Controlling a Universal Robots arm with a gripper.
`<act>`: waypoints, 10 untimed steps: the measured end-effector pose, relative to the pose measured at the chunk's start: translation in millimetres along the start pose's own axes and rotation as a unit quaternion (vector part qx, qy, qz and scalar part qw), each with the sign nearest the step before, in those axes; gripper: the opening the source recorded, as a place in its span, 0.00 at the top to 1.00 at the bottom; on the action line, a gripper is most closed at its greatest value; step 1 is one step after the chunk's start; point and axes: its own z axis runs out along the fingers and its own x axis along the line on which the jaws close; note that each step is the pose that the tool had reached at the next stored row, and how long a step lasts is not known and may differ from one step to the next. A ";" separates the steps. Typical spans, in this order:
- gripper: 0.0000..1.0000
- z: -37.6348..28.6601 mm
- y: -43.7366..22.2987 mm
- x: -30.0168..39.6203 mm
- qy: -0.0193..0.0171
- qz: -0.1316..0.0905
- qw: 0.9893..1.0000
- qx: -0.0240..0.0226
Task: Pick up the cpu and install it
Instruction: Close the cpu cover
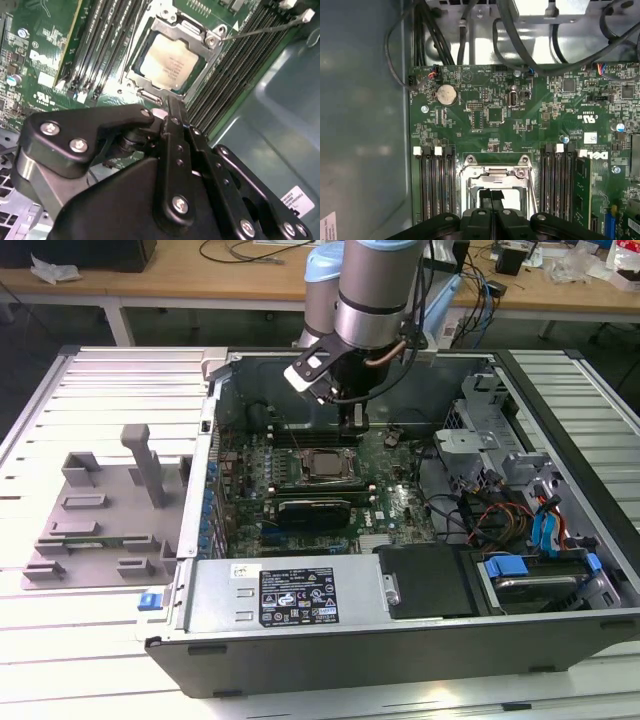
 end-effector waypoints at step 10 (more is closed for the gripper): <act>0.89 6.8 -14.1 -10.6 -0.001 -0.004 1.000 -0.002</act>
